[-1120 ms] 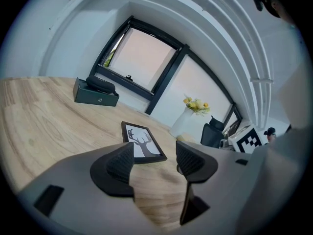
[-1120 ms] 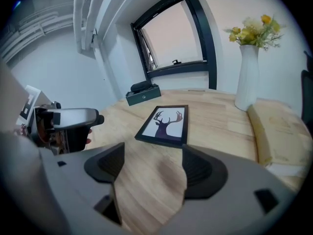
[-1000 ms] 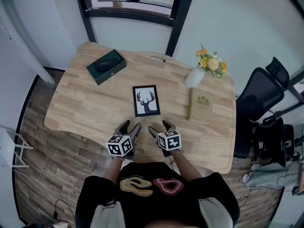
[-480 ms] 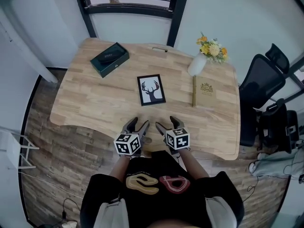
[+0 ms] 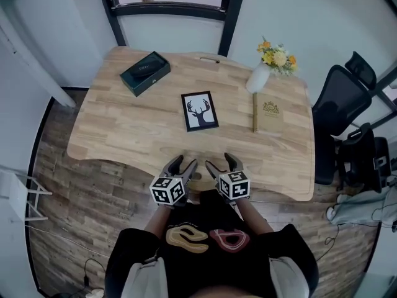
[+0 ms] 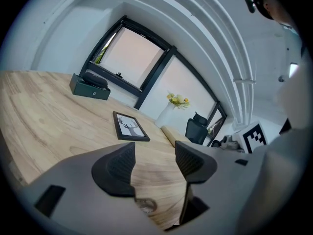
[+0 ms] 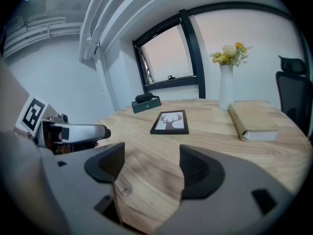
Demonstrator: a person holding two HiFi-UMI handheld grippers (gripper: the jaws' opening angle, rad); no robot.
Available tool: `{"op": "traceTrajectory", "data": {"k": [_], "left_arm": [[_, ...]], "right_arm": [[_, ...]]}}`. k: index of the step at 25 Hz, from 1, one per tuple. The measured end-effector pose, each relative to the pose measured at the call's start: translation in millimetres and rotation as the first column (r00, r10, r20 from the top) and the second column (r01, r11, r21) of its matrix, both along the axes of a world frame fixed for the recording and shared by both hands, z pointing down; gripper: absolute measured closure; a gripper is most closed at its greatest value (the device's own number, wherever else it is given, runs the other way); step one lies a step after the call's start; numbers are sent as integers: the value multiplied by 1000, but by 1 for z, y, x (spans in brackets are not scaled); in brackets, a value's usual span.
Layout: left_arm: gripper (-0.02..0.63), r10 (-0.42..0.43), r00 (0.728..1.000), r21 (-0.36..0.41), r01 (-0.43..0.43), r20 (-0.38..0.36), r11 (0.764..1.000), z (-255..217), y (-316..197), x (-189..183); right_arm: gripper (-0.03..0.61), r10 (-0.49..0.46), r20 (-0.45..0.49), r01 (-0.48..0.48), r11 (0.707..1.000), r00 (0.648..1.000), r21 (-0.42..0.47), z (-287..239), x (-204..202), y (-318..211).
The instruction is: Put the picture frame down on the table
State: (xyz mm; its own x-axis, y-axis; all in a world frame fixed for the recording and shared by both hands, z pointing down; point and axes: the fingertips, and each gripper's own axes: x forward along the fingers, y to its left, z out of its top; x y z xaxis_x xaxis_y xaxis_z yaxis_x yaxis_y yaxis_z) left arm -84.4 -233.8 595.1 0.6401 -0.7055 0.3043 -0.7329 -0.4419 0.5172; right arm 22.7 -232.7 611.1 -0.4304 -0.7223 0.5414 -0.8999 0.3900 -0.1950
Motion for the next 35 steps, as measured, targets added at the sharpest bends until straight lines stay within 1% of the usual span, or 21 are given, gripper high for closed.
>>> {"op": "traceTrajectory", "data": {"k": [6,10,13,15,17,19,23,25,28,32,35], "left_arm": [[385,1,1000,0,-1,22,1000,6,14,-4],[444,-8,1000,-17,8,14,1000,9,20,-6],[488,-13,999,-7,13,29,1000,9,23,-7],[536,-17,1000,-6,17,20,1000,8,25,-8],[554,-16,1000,-9,16,6,1000,7,25,-6],[574,-12,1000,-6,12,7,1000,6,26,-4],[583,-29,999,20,28,20,999,0,27,-6],[586,-36,999,31,35,9,999,-5,26,-6],[586,-20,1000,43,20,6,999,-9,28,-3],[586,0,1000,49,-1,21,999,-10,31,0],[591,-9,1000,49,8,28,999,-10,29,-1]], "right_arm": [[230,0,2,0,1000,1000,-10,6,-4,16],[242,-5,-6,5,1000,1000,-21,9,-5,22],[294,9,-11,-9,1000,1000,-7,6,-4,25],[321,18,-19,-18,1000,1000,-2,5,-4,27],[345,21,-20,-21,1000,1000,8,2,-4,27],[386,28,-13,-27,999,1000,26,-2,-3,26],[435,20,-13,-20,999,1000,42,-5,-4,27],[452,22,-13,-22,999,1000,39,-4,-2,27],[511,35,-15,-34,997,999,62,-7,0,28],[543,55,-14,-54,995,998,80,-10,2,29],[558,82,-15,-80,992,996,102,-13,6,26]]}}
